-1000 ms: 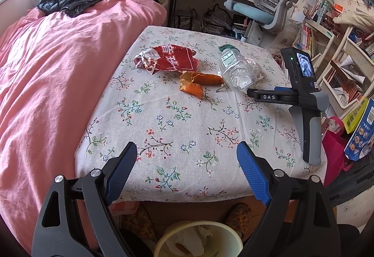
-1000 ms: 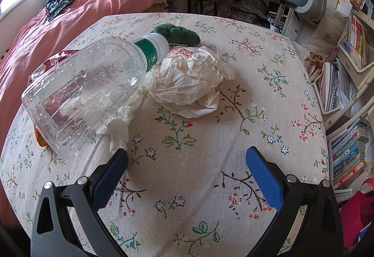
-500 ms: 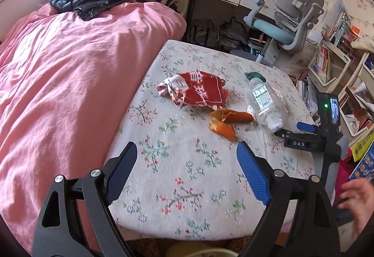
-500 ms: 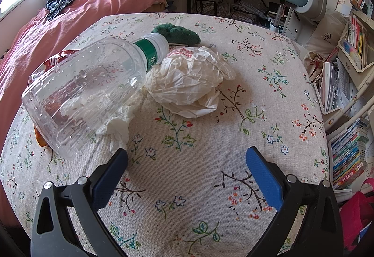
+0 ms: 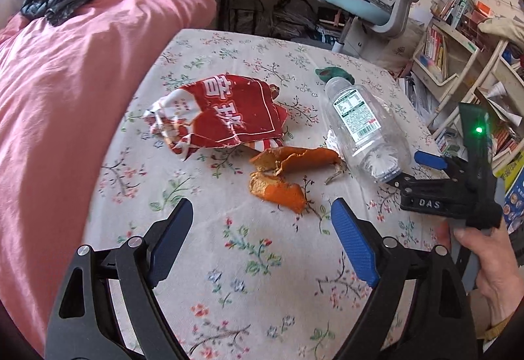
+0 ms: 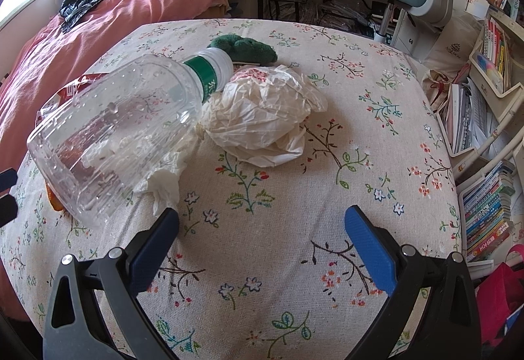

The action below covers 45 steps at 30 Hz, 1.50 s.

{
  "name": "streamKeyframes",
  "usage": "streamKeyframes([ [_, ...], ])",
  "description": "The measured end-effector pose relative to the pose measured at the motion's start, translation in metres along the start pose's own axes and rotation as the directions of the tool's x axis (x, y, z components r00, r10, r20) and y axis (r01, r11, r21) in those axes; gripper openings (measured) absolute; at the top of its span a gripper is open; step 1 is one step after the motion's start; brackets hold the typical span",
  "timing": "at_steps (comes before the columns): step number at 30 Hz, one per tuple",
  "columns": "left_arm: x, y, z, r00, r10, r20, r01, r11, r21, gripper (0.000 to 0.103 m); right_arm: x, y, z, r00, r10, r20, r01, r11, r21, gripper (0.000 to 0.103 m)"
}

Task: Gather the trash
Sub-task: 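Grasp the clear plastic bottle with the right tool while the left tool grasps an orange peel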

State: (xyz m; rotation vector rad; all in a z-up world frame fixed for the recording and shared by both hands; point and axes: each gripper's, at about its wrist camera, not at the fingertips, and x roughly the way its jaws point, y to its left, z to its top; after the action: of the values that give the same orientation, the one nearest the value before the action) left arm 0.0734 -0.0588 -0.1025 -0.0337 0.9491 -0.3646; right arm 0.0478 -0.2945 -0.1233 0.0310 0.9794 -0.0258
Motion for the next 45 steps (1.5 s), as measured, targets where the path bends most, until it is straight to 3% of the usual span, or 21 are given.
streamKeyframes([
  [7, 0.036, -0.007, 0.012, 0.996, 0.078, -0.03, -0.08, 0.996, -0.045, 0.079, -0.011, -0.005, -0.006, 0.993, 0.023, -0.117, -0.029, 0.998, -0.054, 0.097],
  [10, 0.041, -0.014, 0.006, 0.988, 0.138, -0.067, -0.133, 0.988, 0.074, 0.066, -0.028, -0.018, -0.011, 0.994, 0.059, -0.089, -0.059, 0.998, 0.003, 0.097],
  [12, 0.036, -0.011, 0.003, 0.987, 0.131, -0.091, -0.12, 0.986, 0.116, 0.063, -0.042, -0.025, -0.009, 0.99, 0.132, -0.044, -0.129, 0.989, 0.071, 0.097],
  [16, 0.026, 0.005, 0.001, 0.989, 0.073, -0.132, -0.059, 0.992, 0.107, 0.063, -0.057, -0.035, 0.001, 0.931, 0.357, 0.079, -0.365, 0.889, 0.277, 0.097],
  [19, 0.021, 0.014, 0.001, 0.989, 0.05, -0.136, -0.039, 0.996, 0.082, 0.063, -0.052, -0.027, 0.007, 0.889, 0.443, 0.112, -0.452, 0.814, 0.366, 0.097],
  [21, 0.02, 0.017, 0.001, 0.99, 0.047, -0.131, -0.04, 0.997, 0.059, 0.063, -0.046, -0.021, 0.015, 0.882, 0.457, 0.11, -0.462, 0.798, 0.387, 0.097],
  [24, 0.02, 0.019, 0.004, 0.992, 0.015, -0.128, -0.014, 1.0, 0.003, 0.063, -0.041, -0.009, 0.028, 0.889, 0.445, 0.11, -0.45, 0.803, 0.392, 0.097],
  [26, 0.022, 0.018, 0.007, 0.993, 0.032, -0.113, -0.036, 0.999, -0.032, 0.063, -0.035, 0.004, 0.042, 0.895, 0.434, 0.104, -0.439, 0.813, 0.383, 0.097],
  [29, 0.029, 0.015, 0.006, 0.992, 0.053, -0.116, -0.06, 0.997, -0.055, 0.063, -0.024, 0.027, 0.052, 0.925, 0.377, 0.053, -0.371, 0.863, 0.343, 0.097],
  [31, 0.031, 0.008, 0.004, 0.991, 0.082, -0.103, -0.083, 0.996, -0.012, 0.063, -0.014, 0.039, 0.056, 0.946, 0.322, 0.02, -0.313, 0.9, 0.304, 0.096],
  [33, 0.032, 0.002, 0.002, 0.992, 0.089, -0.094, -0.086, 0.996, 0.035, 0.057, -0.004, 0.049, 0.058, 0.96, 0.279, -0.005, -0.267, 0.925, 0.271, 0.087],
  [36, 0.031, 0.001, 0.004, 0.993, 0.039, -0.108, -0.033, 0.998, 0.06, 0.024, 0.005, 0.047, 0.052, 0.955, 0.296, -0.029, -0.278, 0.922, 0.269, 0.061],
  [37, 0.03, 0.003, 0.004, 0.993, 0.007, -0.119, -0.001, 0.999, 0.051, 0.024, 0.006, 0.043, 0.05, 0.947, 0.32, -0.025, -0.3, 0.911, 0.281, 0.058],
  [43, 0.013, 0.009, 0.004, 0.995, -0.027, -0.096, 0.033, 0.998, 0.062, 0.021, -0.017, 0.003, 0.037, 0.883, 0.464, 0.073, -0.454, 0.803, 0.387, 0.055],
  [45, 0.003, 0.01, 0.003, 0.996, -0.031, -0.08, 0.037, 0.997, 0.069, 0.02, -0.032, -0.005, 0.034, 0.879, 0.465, 0.1, -0.466, 0.797, 0.384, 0.055],
])
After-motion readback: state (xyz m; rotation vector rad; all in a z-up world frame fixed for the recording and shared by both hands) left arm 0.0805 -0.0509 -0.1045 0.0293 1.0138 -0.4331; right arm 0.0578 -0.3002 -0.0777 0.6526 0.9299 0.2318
